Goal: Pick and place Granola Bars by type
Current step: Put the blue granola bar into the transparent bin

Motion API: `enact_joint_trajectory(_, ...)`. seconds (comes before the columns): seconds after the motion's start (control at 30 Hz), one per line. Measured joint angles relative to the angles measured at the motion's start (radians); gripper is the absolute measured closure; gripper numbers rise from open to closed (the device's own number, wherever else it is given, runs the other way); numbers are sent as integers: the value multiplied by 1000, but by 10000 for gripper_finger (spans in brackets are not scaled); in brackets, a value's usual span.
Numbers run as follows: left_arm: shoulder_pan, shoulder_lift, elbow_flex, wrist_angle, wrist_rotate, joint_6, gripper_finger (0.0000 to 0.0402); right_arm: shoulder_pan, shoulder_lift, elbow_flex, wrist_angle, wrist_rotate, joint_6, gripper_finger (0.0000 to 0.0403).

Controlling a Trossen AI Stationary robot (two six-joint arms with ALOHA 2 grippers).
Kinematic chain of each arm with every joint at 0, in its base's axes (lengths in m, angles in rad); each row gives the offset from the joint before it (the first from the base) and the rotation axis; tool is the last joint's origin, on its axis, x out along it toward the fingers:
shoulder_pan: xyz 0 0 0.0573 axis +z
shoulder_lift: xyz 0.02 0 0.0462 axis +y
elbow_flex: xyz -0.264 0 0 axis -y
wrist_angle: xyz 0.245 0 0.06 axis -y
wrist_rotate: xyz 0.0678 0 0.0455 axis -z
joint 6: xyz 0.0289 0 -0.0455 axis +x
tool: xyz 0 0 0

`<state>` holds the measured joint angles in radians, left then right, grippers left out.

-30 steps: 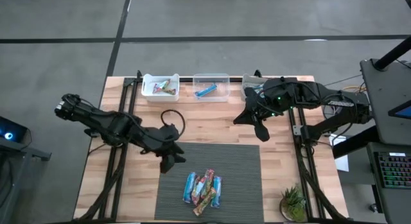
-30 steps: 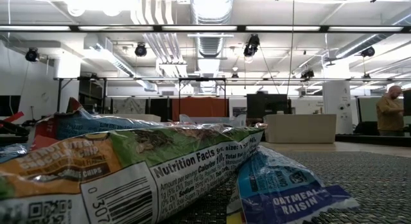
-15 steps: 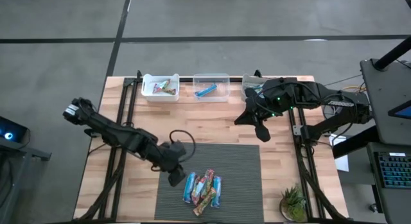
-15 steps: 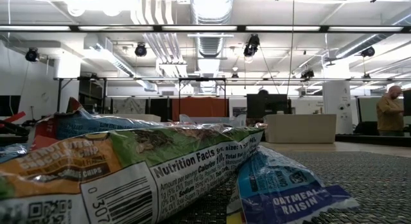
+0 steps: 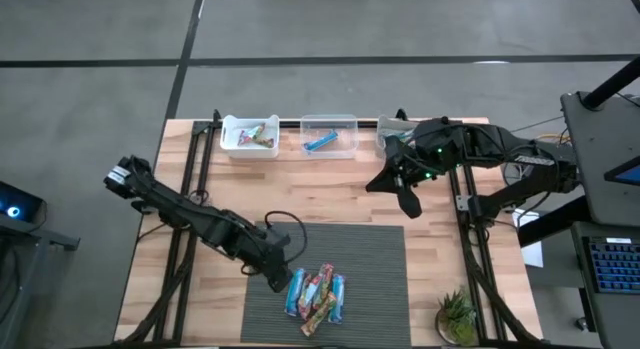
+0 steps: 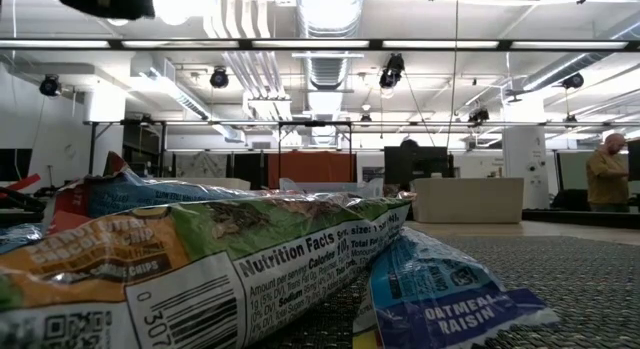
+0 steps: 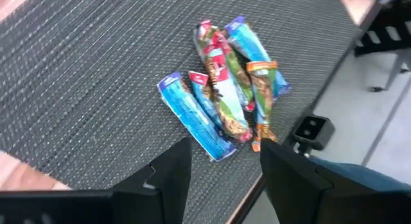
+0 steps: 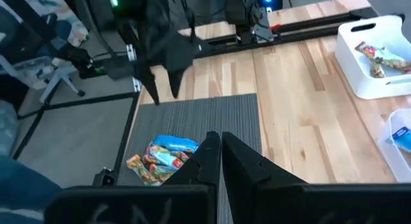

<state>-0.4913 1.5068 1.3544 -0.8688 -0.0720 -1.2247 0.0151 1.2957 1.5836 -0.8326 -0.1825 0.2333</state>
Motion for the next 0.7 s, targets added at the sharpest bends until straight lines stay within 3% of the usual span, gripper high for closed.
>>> enact_joint_trajectory(0.3,-15,105,0,2,2,-177,235,-1,0,38,-2,87,-37,394)
enact_joint_trajectory(0.7,-20,192,-1,143,8,-390,235,0,0,46,-1,92,-143,394)
